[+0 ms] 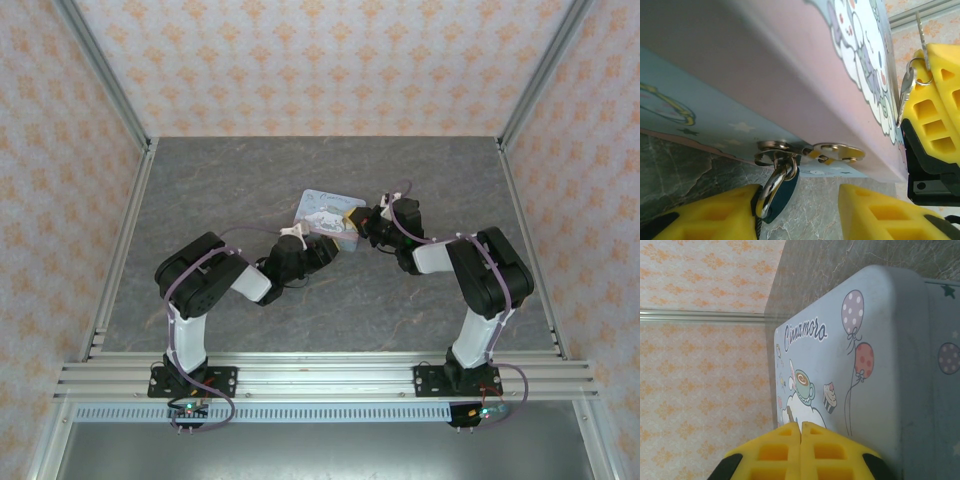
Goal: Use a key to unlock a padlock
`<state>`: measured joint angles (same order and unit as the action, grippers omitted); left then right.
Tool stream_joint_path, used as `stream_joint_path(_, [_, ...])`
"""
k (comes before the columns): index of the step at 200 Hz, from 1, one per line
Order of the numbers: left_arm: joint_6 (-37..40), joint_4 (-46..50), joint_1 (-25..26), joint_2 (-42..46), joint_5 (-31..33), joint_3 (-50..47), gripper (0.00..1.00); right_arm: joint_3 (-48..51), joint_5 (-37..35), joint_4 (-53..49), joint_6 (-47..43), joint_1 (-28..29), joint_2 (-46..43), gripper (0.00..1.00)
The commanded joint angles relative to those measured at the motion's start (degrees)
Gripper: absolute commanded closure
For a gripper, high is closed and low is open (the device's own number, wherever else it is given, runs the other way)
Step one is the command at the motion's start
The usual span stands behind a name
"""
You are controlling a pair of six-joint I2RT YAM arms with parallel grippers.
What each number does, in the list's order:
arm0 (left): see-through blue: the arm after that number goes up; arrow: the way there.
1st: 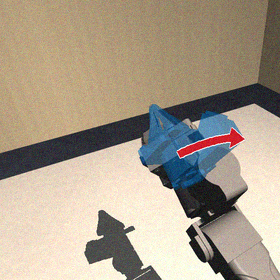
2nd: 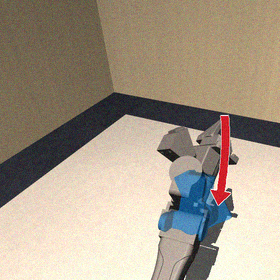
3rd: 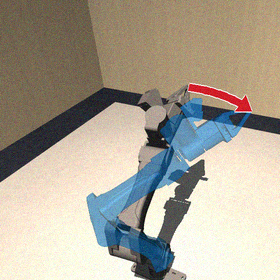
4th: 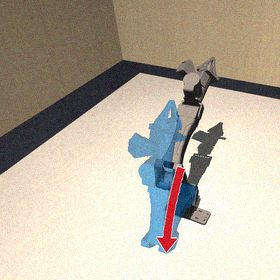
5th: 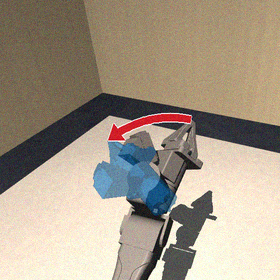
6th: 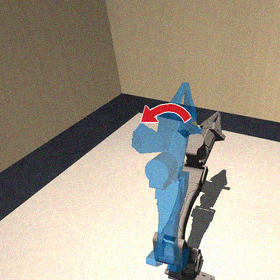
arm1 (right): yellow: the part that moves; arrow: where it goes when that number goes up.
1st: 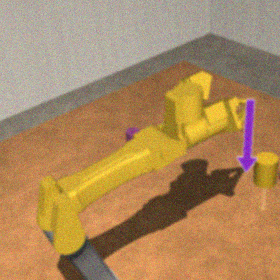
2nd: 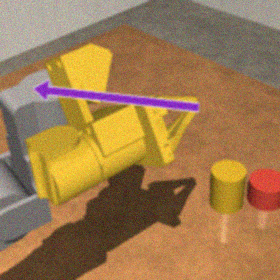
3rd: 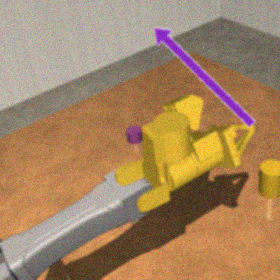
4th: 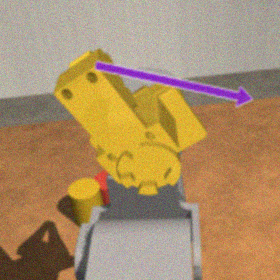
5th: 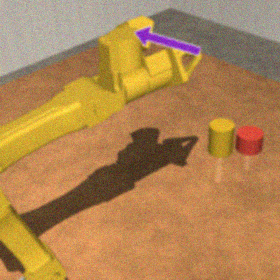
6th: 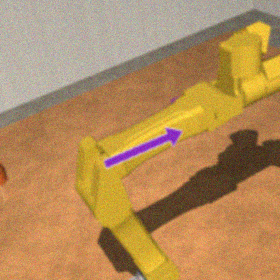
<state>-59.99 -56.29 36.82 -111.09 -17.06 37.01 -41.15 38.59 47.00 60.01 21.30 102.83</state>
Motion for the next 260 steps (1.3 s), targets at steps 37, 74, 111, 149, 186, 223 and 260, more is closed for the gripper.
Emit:
stream_joint_path(37, [-1.1, -2.1, 0.7, -2.5, 2.7, 0.6, 0.60, 1.5, 0.4, -0.4, 0.1, 0.1, 1.3, 1.00])
stream_joint_path(74, [-2.0, -2.7, 0.7, -3.0, 3.9, 0.5, 0.66, 1.7, 0.4, -0.4, 0.1, 0.0, 1.1, 1.00])
stream_joint_path(111, [-2.6, -2.9, 0.7, -3.0, 5.0, 0.1, 0.72, 1.9, 0.3, -0.4, 0.1, 0.1, 1.1, 1.00])
stream_joint_path(149, [-3.1, -2.7, 0.7, -2.3, 5.8, -0.5, 0.81, 1.9, 0.5, -0.3, 0.1, 0.0, 1.0, 1.00])
stream_joint_path(186, [-4.4, 0.2, 0.7, -0.7, 5.0, 0.0, 0.93, 1.1, 1.3, -0.8, 0.0, 0.0, -0.1, 1.00])
stream_joint_path(223, [-4.1, 8.3, 0.5, 3.6, 2.4, 1.3, 1.00, 1.3, 1.8, -2.9, -0.3, -0.1, -5.8, 1.00])
stream_joint_path(260, [-3.7, 15.5, -0.7, 7.1, -2.5, 3.0, 1.00, 4.2, 3.6, -8.2, -2.0, 0.0, -13.8, 1.00])
